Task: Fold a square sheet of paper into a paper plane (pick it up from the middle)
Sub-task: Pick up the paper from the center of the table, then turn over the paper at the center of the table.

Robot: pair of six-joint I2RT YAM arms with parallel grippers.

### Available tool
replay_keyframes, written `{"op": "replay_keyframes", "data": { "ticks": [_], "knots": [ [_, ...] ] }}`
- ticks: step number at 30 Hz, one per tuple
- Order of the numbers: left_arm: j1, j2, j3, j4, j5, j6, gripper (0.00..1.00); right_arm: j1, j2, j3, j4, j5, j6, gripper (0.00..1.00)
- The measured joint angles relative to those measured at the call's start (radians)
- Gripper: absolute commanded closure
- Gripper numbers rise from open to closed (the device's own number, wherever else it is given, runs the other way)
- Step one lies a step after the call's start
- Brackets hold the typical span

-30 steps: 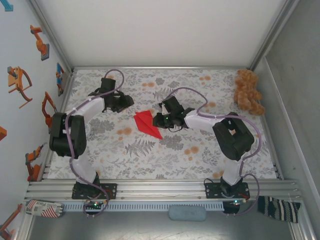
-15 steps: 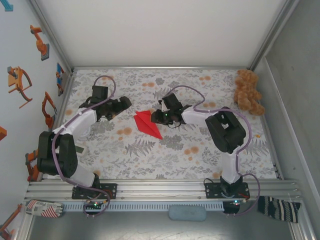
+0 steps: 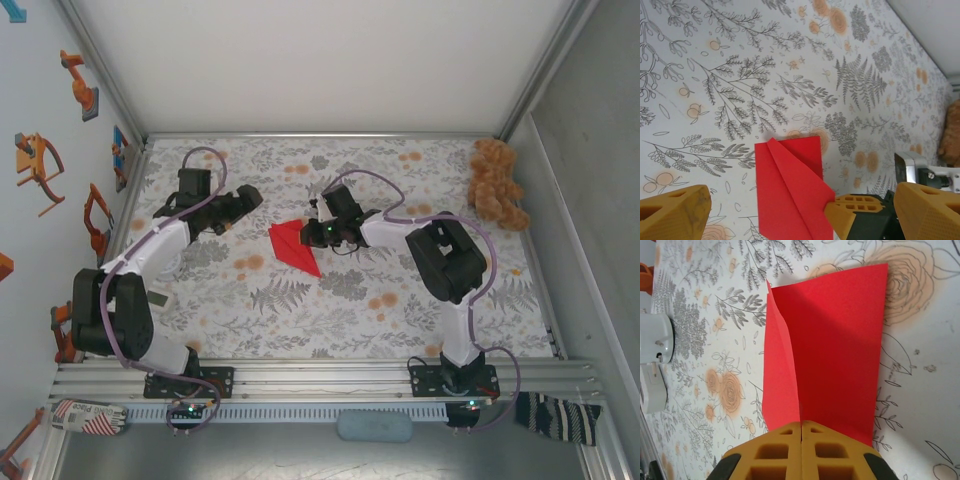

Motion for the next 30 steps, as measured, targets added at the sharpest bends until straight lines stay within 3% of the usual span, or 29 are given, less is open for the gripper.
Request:
{"op": "replay_keyframes", "data": {
  "ticks": [12,17,23,30],
  "knots": [
    [0.001,-0.096,-0.031,0.161,0.207,-0.089,0.04,-0.049,-0.259,-0.103,0.208,-0.027,0.091,1.0],
    [-0.048,-0.11,-0.075,0.288,0.274,-0.174,0.06,-0.057,-0.33,-0.105,0.308,-0.043,0.167,1.0],
    [-0.138,-0.106,-0.084,0.435,0.336,-0.245,0.22,-0.057,-0.346,-0.13,0.444,-0.077,0.292,1.0],
    [-0.146,-0.074,-0.084,0.589,0.381,-0.298,0.43,-0.057,-0.346,-0.136,0.526,-0.098,0.375,1.0]
  ]
}}
